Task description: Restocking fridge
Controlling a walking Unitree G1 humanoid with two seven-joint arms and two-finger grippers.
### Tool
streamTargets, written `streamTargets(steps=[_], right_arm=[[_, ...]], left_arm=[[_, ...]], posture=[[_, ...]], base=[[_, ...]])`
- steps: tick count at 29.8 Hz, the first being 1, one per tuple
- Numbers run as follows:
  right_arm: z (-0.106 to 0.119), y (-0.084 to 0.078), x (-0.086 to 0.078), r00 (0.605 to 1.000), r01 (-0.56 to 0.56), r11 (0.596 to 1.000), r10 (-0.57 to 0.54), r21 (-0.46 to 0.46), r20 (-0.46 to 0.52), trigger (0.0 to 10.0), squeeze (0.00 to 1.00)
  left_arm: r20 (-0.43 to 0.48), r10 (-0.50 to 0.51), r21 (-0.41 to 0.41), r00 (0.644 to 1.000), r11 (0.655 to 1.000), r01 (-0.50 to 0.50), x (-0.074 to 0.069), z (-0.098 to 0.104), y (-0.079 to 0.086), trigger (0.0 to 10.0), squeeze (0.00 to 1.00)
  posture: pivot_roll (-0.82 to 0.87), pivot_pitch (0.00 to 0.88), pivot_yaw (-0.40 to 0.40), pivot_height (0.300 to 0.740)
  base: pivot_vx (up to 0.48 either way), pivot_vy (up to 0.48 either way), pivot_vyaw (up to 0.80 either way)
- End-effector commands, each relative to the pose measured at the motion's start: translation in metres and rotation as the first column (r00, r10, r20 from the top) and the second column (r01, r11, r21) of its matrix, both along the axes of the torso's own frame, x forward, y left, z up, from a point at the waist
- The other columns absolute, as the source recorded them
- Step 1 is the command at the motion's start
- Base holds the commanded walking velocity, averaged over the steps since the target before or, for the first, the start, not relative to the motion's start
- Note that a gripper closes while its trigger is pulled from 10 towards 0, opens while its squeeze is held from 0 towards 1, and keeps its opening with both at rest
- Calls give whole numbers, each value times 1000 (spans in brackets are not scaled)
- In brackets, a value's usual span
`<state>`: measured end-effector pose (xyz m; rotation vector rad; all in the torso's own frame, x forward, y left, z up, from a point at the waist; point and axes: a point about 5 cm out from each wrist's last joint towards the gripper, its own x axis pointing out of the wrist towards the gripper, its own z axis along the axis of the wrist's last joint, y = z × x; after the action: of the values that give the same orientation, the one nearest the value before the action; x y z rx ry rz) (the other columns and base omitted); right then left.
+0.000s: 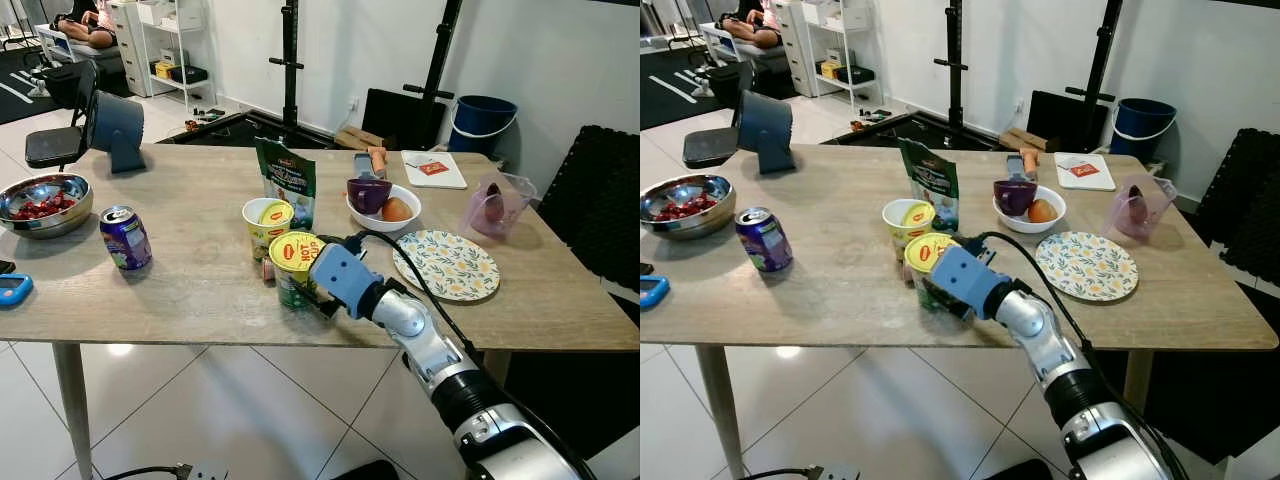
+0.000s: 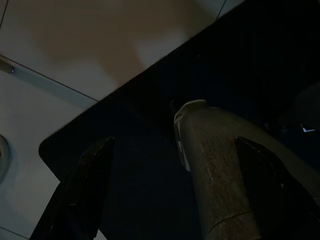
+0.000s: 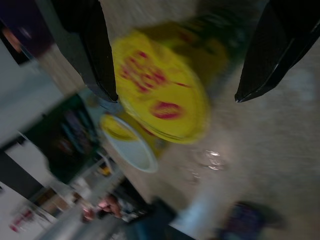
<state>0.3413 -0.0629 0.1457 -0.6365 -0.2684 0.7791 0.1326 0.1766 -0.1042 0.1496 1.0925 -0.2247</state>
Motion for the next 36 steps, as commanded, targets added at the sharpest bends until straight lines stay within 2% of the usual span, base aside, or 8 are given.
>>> streamTargets(steps=[1,11,15,16,19,20,22,36], right_arm=[[-6,4,-5,999,-43,998,43,-36,-3,10000,0],[-11,8,-7,998,-59,997,58,-54,-17,10000,0],[-12,8,-6,999,-47,997,46,-68,-16,4980,0],[-14,9,-5,999,-39,996,38,-81,-14,0,0],[-15,9,-5,999,-33,995,32,-98,-17,0,0],[-17,7,-5,1000,-22,992,21,-121,-14,6118,0],[-19,6,-4,1000,-13,990,11,-138,-12,10000,0],[-16,1,3,998,63,985,-60,-161,21,10000,0]], left_arm=[[-64,-10,7,998,1000,11,-16,-5,0,10000,0],[-72,-8,7,997,1000,8,-19,-6,0,10000,0],[-74,-8,6,997,1000,9,-20,-7,0,10000,0],[-74,-8,5,997,1000,8,-20,-7,-1,10000,0],[-74,-7,4,997,1000,8,-20,-7,-1,10000,0],[-73,-8,4,997,1000,8,-20,-7,-1,10000,0],[-73,-7,4,997,1000,8,-20,-7,-1,10000,0],[-71,-12,1,997,1000,12,-18,-6,-3,10000,0]], posture=[[36,1,-34,740],[36,5,-37,740],[36,6,-39,740],[36,6,-39,740],[36,6,-39,740],[36,8,-41,740],[36,8,-41,740],[31,4,-44,740]], base=[[0,0,0],[0,0,0],[0,0,0],[0,0,0],[0,0,0],[0,0,0],[0,0,0],[0,0,0]])
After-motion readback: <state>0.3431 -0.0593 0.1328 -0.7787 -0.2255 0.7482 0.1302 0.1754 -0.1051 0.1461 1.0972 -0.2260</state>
